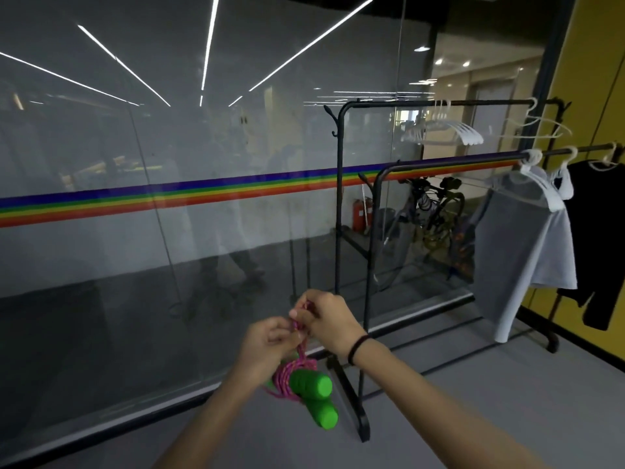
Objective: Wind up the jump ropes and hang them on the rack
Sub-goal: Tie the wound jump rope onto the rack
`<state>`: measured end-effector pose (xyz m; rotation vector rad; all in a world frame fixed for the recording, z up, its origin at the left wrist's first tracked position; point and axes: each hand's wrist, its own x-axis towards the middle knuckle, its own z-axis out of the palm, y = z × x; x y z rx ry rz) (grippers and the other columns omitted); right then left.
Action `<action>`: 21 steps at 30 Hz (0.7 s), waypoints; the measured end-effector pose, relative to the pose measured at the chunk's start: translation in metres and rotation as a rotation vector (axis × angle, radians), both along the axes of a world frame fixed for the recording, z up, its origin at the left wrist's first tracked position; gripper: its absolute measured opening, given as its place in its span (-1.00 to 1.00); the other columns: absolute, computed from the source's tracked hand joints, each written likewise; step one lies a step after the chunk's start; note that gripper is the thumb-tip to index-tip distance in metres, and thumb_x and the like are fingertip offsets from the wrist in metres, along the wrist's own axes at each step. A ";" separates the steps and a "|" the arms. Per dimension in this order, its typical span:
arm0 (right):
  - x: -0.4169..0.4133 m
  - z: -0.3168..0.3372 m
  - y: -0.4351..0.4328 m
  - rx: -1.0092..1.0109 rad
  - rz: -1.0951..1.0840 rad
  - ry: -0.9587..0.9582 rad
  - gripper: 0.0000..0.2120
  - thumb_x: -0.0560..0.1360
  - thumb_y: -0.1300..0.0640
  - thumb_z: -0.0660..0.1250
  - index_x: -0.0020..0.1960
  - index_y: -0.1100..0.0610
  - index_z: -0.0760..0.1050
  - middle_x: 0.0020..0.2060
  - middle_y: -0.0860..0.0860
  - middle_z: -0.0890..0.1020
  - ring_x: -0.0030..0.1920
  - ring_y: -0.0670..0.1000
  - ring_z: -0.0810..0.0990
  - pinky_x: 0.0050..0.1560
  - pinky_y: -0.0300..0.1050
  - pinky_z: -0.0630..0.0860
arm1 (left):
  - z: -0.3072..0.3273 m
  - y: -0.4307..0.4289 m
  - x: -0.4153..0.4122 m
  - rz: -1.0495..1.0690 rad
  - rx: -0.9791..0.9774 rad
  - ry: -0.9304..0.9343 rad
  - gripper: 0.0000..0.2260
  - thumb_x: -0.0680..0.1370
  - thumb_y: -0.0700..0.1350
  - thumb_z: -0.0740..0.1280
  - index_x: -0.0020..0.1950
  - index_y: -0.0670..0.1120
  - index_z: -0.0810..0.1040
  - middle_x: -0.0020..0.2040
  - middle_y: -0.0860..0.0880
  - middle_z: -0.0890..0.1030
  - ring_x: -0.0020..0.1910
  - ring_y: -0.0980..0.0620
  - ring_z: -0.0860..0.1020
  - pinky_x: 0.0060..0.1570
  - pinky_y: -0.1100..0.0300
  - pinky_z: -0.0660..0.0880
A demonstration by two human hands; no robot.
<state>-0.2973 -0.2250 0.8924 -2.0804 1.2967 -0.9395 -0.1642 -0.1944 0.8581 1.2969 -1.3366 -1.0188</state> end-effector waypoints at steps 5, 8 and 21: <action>-0.040 0.003 -0.104 -0.001 0.043 -0.014 -0.88 0.46 0.11 0.34 -0.23 0.06 0.45 -0.19 0.17 0.67 -0.22 0.00 0.56 -0.10 -0.13 0.51 | -0.004 -0.103 -0.042 0.037 -0.014 0.115 -0.91 0.42 -0.39 0.38 -0.21 -0.24 0.54 -0.46 0.00 0.65 -0.43 0.14 0.61 -0.31 0.29 0.57; -0.067 0.013 -0.167 -0.028 0.047 0.012 -0.91 0.46 0.10 0.35 -0.20 0.08 0.50 -0.20 0.14 0.65 -0.19 -0.04 0.54 -0.15 -0.23 0.42 | 0.003 -0.167 -0.070 0.052 -0.021 0.171 -0.90 0.42 -0.40 0.37 -0.10 -0.31 0.52 -0.47 0.02 0.65 -0.45 0.17 0.61 -0.39 0.36 0.56; -0.151 0.028 -0.362 0.006 -0.089 -0.188 -0.82 0.38 0.23 0.42 -0.13 0.07 0.44 -0.36 -0.09 0.50 -0.29 -0.07 0.51 -0.18 -0.28 0.51 | 0.024 -0.370 -0.150 0.128 -0.107 0.283 -0.85 0.50 -0.33 0.31 -0.23 -0.13 0.53 -0.46 0.08 0.65 -0.43 0.21 0.61 -0.34 0.32 0.55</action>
